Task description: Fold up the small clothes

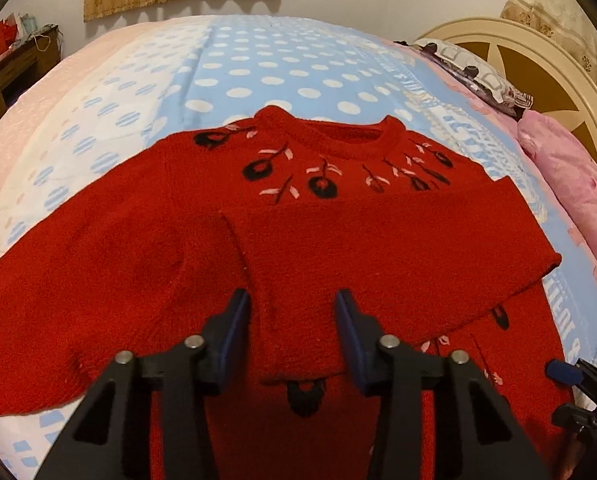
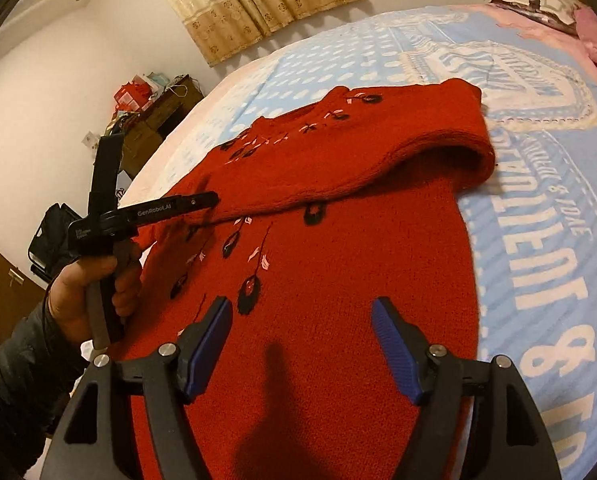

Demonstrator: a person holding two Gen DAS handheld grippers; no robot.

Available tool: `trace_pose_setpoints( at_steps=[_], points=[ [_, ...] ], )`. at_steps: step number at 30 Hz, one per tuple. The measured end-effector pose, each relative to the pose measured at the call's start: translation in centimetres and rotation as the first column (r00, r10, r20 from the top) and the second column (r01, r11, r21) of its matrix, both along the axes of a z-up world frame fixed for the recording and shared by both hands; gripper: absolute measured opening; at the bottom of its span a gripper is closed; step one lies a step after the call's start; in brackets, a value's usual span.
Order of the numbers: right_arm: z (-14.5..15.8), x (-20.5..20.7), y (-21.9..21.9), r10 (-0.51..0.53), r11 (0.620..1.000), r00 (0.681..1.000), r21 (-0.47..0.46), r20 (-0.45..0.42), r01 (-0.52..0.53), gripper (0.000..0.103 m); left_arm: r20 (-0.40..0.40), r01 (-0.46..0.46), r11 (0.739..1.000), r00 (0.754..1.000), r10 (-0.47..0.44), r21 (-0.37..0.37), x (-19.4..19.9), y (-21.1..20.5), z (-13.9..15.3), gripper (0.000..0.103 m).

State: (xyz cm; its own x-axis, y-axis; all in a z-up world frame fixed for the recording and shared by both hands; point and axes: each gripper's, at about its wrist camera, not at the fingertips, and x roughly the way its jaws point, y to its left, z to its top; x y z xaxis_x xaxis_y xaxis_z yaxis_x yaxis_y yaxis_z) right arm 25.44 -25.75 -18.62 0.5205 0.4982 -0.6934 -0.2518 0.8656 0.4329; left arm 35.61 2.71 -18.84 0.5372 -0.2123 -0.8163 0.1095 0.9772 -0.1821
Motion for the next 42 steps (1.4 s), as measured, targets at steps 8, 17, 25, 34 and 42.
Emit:
trace_pose_setpoints(
  at_steps=[8, 17, 25, 34, 42],
  points=[
    [-0.1, -0.2, 0.1, 0.001, 1.000, 1.000, -0.015, 0.003, -0.001, 0.073, 0.020, -0.002, 0.999, 1.000, 0.003, -0.051, 0.4, 0.9, 0.9, 0.007],
    [-0.3, -0.2, 0.1, 0.001, 1.000, 1.000, -0.018, 0.005, -0.001, 0.073, 0.149, -0.034, 0.996, 0.988, 0.047, -0.087, -1.3, 4.1, 6.0, 0.004],
    [-0.2, -0.3, 0.2, 0.000, 1.000, 1.000, -0.018, 0.004, 0.000, 0.073, 0.148, -0.084, 0.992, 0.984, 0.098, -0.099, -2.6, 7.2, 5.5, 0.004],
    [-0.2, -0.2, 0.1, -0.001, 1.000, 1.000, -0.007, 0.002, 0.001, 0.073, 0.078, -0.038, 0.997, 0.996, 0.044, -0.067, -1.8, 3.4, 2.3, 0.060],
    [-0.3, -0.2, -0.4, -0.005, 0.999, 1.000, 0.032, -0.003, 0.005, 0.074, 0.033, 0.029, 0.998, 0.999, -0.031, 0.054, 0.2, 0.4, -0.4, 0.011]
  ],
)
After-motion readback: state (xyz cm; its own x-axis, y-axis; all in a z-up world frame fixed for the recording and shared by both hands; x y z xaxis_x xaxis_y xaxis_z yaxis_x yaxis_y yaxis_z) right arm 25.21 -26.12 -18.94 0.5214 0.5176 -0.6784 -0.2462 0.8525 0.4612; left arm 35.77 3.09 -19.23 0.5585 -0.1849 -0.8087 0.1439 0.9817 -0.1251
